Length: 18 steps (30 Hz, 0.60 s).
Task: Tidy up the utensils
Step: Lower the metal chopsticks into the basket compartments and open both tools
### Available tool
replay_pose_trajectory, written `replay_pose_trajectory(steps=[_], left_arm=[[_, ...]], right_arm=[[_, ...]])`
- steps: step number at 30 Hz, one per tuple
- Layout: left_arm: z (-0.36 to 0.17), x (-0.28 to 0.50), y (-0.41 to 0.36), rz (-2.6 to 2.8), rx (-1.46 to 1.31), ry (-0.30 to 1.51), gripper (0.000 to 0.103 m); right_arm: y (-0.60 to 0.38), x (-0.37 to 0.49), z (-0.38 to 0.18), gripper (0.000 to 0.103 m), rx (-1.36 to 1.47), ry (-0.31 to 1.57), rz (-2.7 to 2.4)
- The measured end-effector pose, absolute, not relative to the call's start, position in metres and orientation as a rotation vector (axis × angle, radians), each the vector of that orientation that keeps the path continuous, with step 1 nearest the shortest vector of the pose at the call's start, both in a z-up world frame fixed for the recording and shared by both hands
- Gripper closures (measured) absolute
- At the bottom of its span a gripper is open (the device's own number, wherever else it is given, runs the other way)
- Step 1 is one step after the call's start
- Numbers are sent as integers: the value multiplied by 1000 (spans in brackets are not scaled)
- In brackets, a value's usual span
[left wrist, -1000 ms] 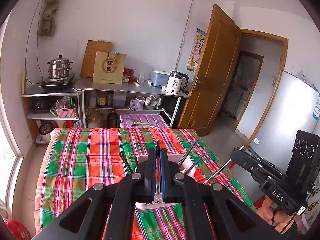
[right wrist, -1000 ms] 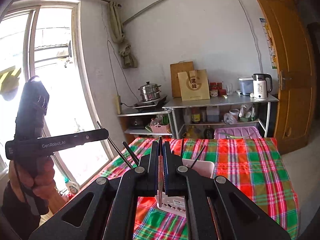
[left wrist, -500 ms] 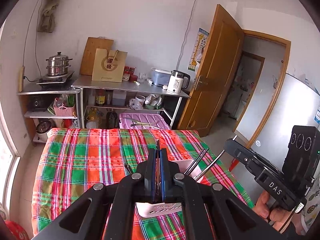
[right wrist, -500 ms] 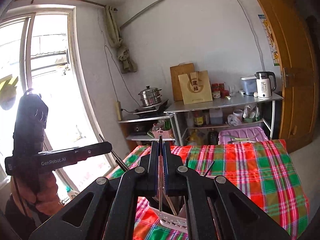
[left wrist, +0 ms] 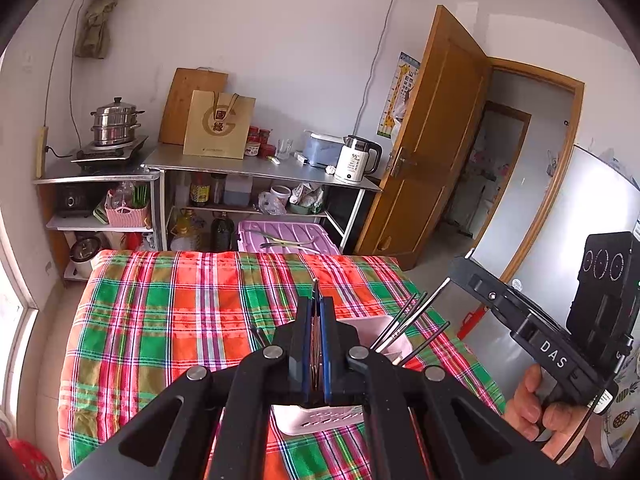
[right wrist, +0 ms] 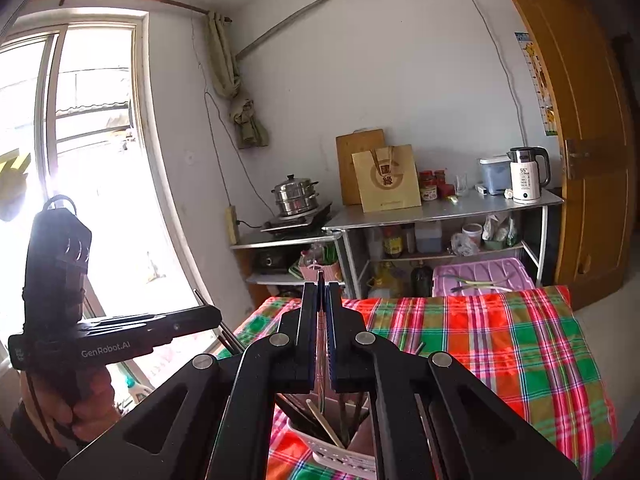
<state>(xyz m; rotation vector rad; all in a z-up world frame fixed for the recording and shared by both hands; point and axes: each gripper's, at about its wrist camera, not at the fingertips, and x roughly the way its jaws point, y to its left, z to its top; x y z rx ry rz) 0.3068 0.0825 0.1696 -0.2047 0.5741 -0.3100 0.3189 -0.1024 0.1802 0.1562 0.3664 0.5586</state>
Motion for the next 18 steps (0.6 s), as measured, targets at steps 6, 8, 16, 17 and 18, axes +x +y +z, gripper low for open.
replay_pose_trajectory(steps=[6,8,16,17,18], left_arm=[[153,310,77,-316,-207,606,99],[148,312,76,-316,-208,617,99],[130,315,69,-320,-206,651,99],[127,315,68,-320,-206,655,99],[125,316,68,-321,-207,662,99]], right_arm=[[-104,325,164,99,146,420,548],[-106,326,160,99,146,432,547],[-117,332,144,99,184,483,551],[-117,331,141,99,184,489,551],[-117,332,138,99,185,498,553]])
